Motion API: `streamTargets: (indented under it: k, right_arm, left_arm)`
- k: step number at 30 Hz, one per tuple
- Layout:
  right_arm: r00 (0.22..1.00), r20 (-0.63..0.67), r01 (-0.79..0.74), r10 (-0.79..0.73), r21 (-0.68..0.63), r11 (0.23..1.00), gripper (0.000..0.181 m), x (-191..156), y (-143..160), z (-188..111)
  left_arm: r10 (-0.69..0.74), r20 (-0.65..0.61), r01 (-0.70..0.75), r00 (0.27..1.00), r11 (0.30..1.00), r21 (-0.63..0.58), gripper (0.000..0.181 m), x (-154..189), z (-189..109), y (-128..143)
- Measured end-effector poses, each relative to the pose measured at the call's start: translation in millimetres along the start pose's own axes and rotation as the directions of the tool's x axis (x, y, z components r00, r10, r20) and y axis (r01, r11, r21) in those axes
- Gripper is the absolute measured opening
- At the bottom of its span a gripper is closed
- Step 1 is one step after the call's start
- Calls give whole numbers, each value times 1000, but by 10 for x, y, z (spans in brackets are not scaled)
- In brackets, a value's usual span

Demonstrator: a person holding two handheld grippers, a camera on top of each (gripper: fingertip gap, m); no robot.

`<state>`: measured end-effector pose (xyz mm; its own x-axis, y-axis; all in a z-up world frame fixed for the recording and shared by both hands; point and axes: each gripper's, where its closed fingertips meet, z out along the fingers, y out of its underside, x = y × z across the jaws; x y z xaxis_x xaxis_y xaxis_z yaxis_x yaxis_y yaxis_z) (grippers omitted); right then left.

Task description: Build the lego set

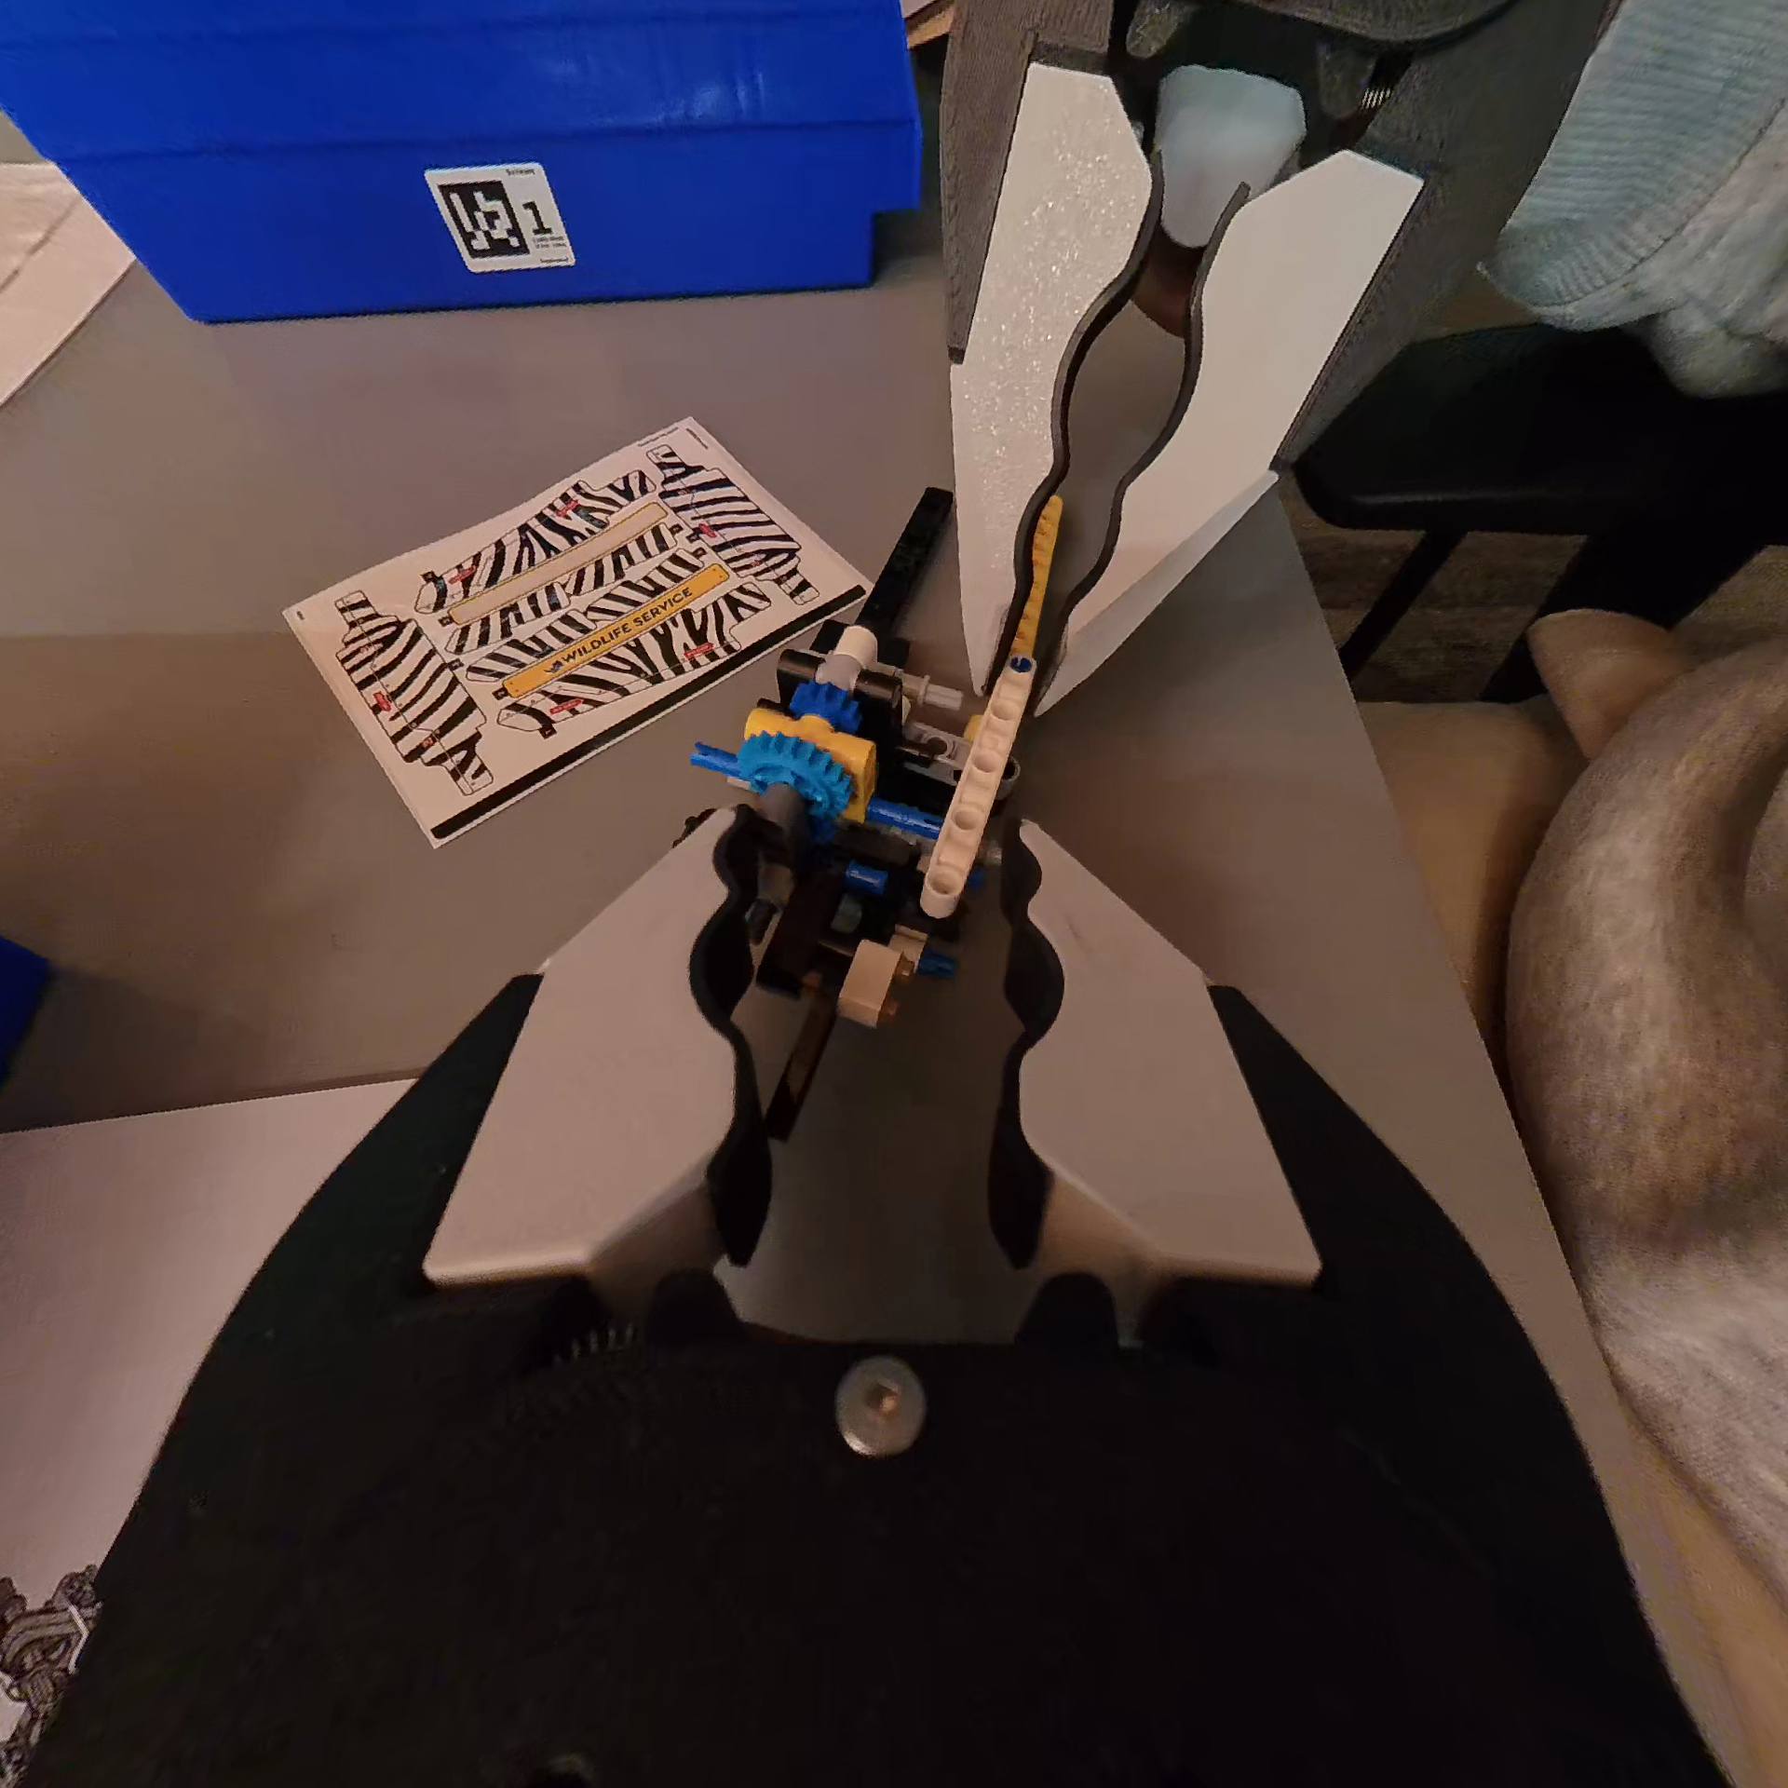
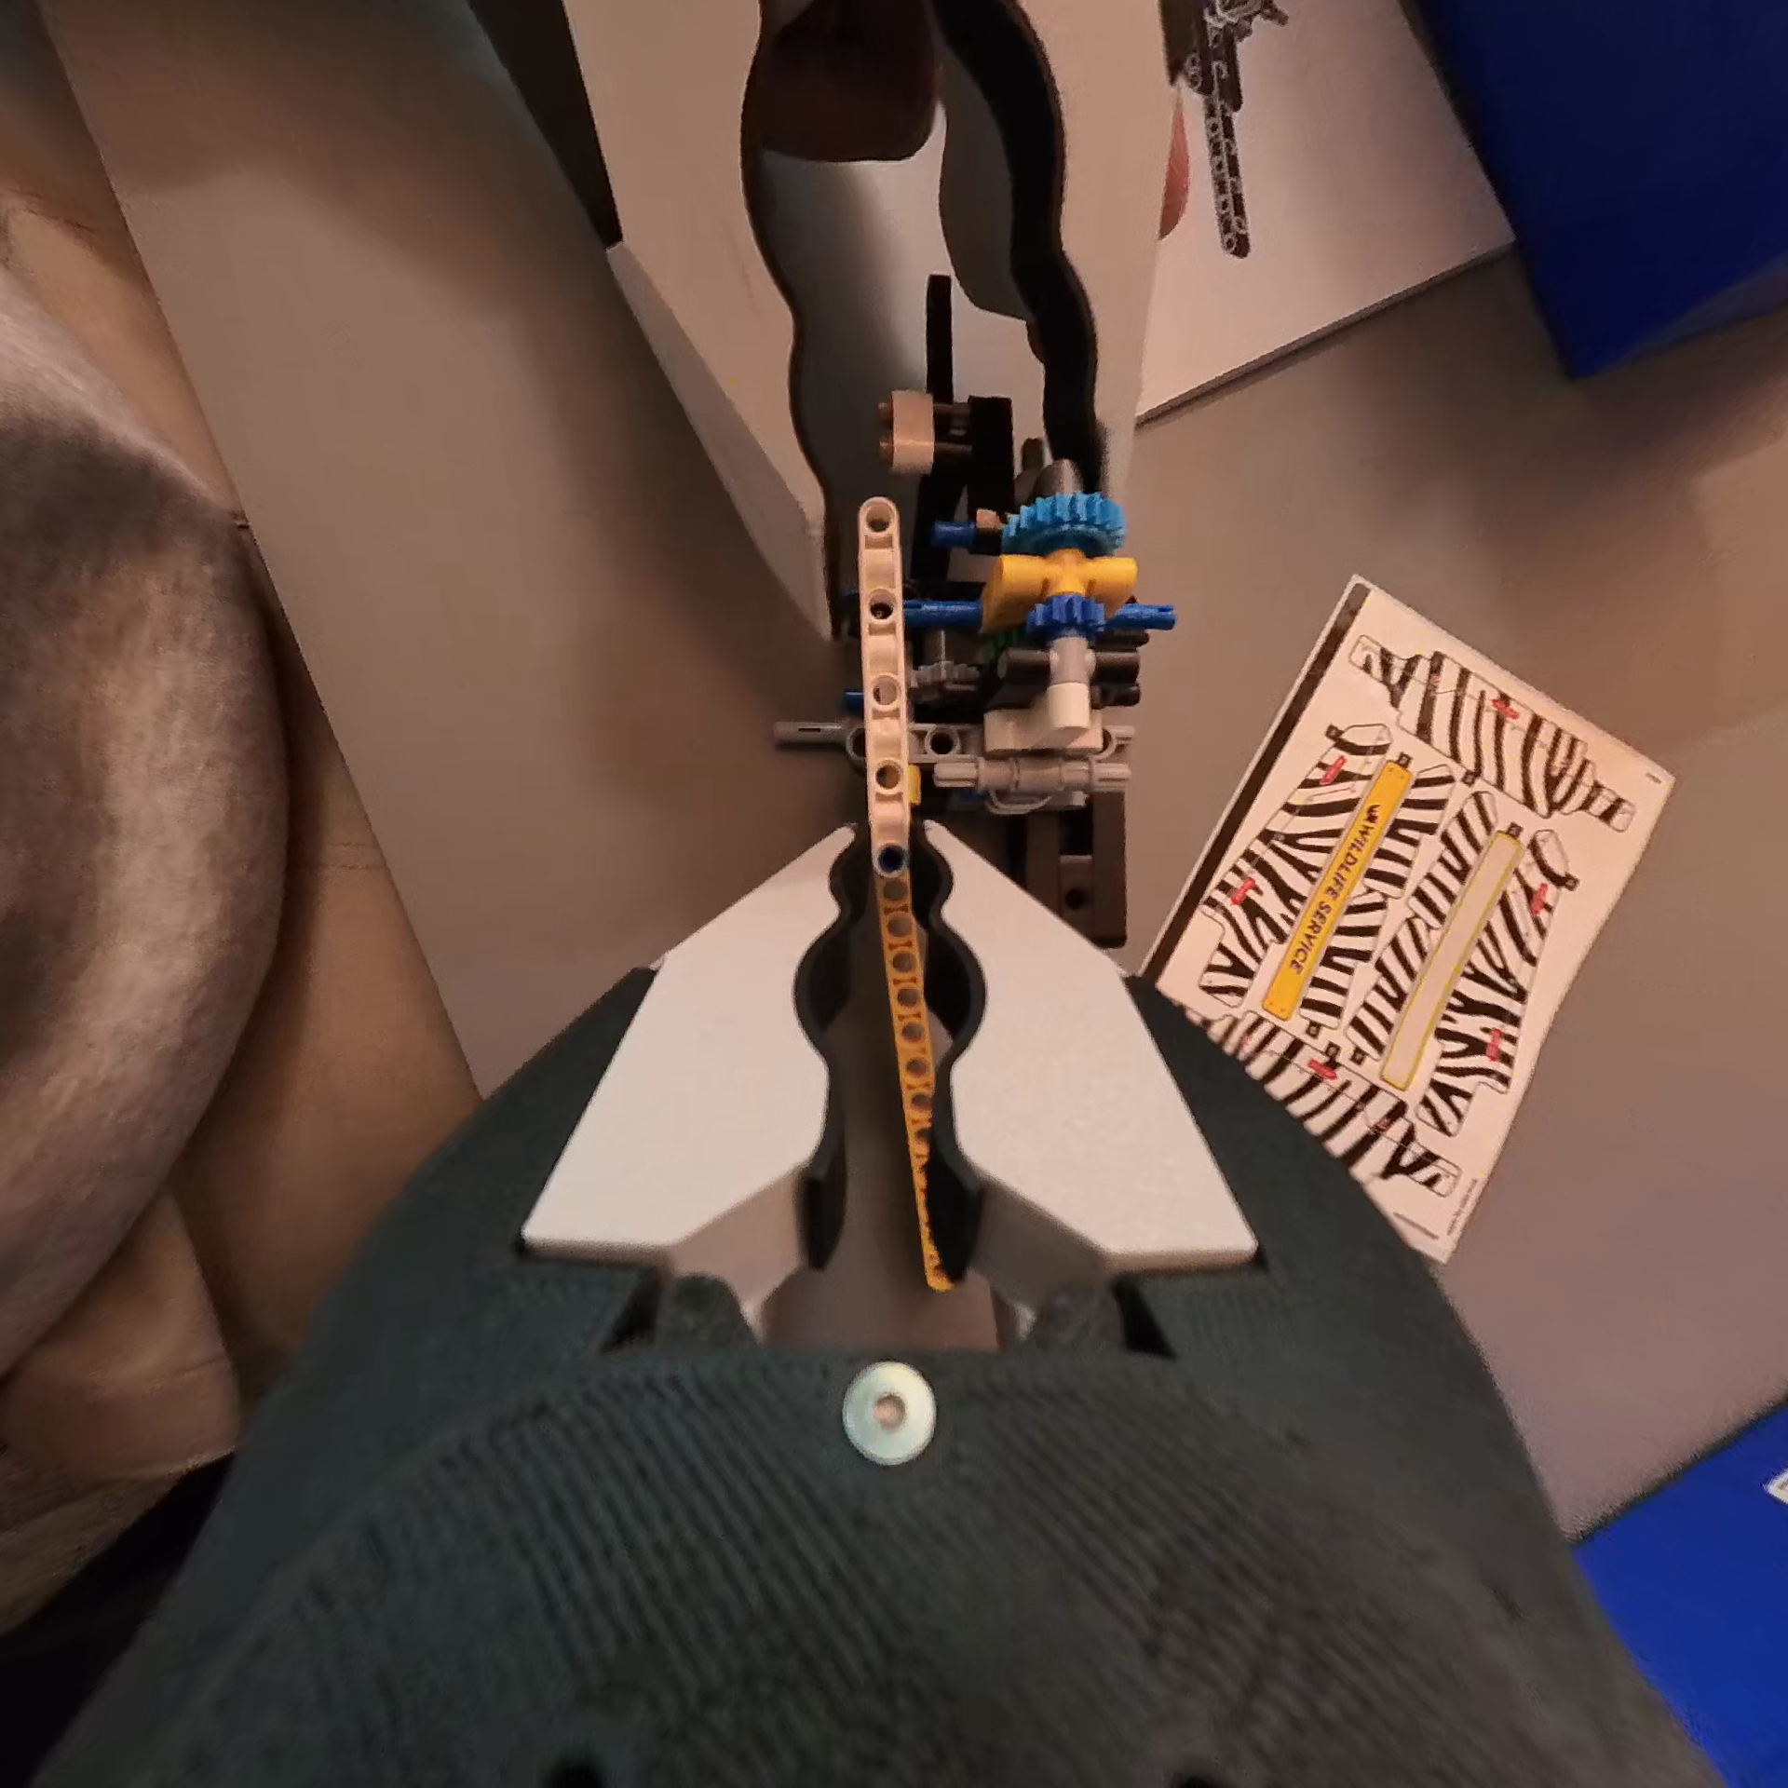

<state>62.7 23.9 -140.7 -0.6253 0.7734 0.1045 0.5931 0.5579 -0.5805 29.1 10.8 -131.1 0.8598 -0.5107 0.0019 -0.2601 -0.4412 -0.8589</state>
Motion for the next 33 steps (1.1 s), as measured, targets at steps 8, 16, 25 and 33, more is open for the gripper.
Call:
streamTargets:
  k: [8,16,25,33]
  right_arm:
    - [998,32,-56,56,-18,998,6,-23,8,5]
    - [995,57,-78,82,-75,994,6,-42,16,5]
    - [993,82,-81,90,-112,990,6,-49,27,-3]
    - [996,85,-1,10,-102,995,6,-23,61,-23]
  left_arm:
    - [-27,-17,27,999,999,19,43,-11,-22,-22]
    - [-30,-51,32,998,999,26,45,22,-31,-32]
    - [-32,-82,34,996,999,29,46,50,-40,-38]
    - [-33,-75,35,997,999,25,44,36,-29,-41]
